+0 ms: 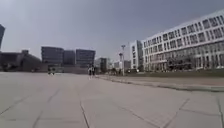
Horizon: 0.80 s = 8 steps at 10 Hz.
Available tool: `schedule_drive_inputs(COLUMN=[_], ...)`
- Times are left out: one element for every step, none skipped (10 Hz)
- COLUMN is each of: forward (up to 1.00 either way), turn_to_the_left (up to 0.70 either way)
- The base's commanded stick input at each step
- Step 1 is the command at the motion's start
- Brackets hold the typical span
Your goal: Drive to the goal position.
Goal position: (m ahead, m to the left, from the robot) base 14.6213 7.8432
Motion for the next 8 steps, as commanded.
schedule_drive_inputs(forward=[0.85,0.85,0.85,0.85,0.85,0.85,0.85,0.85], turn_to_the_left=[0.0,0.0,0.0,0.0,0.0,0.0,0.0,0.0])
